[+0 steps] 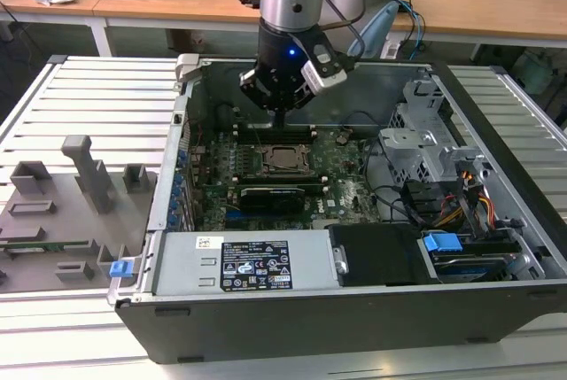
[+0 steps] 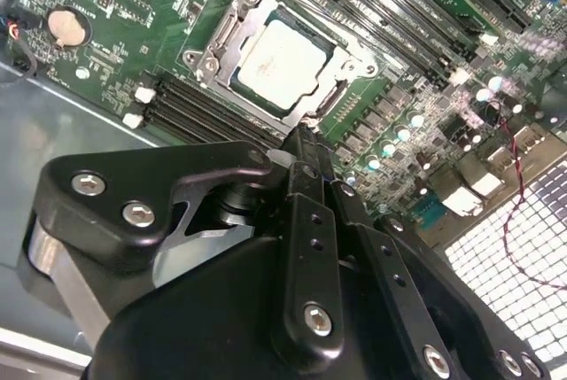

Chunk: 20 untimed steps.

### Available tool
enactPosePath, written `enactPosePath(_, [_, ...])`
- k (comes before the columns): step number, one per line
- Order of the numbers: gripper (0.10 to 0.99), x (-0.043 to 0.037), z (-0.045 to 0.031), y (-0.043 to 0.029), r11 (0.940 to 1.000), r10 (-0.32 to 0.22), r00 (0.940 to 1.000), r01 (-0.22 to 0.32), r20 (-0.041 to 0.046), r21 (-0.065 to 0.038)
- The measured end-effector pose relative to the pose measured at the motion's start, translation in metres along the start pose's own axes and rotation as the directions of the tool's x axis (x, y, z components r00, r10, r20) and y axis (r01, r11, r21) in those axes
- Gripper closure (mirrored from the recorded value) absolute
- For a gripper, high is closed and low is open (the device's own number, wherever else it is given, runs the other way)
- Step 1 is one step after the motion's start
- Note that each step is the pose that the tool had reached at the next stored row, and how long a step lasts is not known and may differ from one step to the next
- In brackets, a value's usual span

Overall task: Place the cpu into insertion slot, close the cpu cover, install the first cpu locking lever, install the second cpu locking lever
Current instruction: 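Install the first cpu locking lever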

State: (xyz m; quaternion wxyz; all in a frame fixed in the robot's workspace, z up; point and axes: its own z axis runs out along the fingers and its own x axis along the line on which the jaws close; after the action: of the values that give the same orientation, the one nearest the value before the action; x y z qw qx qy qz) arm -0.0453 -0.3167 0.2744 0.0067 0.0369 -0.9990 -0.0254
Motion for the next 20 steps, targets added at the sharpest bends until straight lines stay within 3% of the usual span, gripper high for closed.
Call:
enactPosePath(7, [0.980,0.0102,0.0003,0.0008,1.0000,-0.007,1.0000,0.007,0.0045,0.000])
enactPosePath(12, [0.980,0.0124,0.0005,0.0009,1.0000,-0.007,0.9999,0.007,0.0100,0.001])
enactPosePath(20, [0.980,0.0192,0.0006,0.0014,1.0000,-0.007,0.9999,0.007,0.0104,0.001])
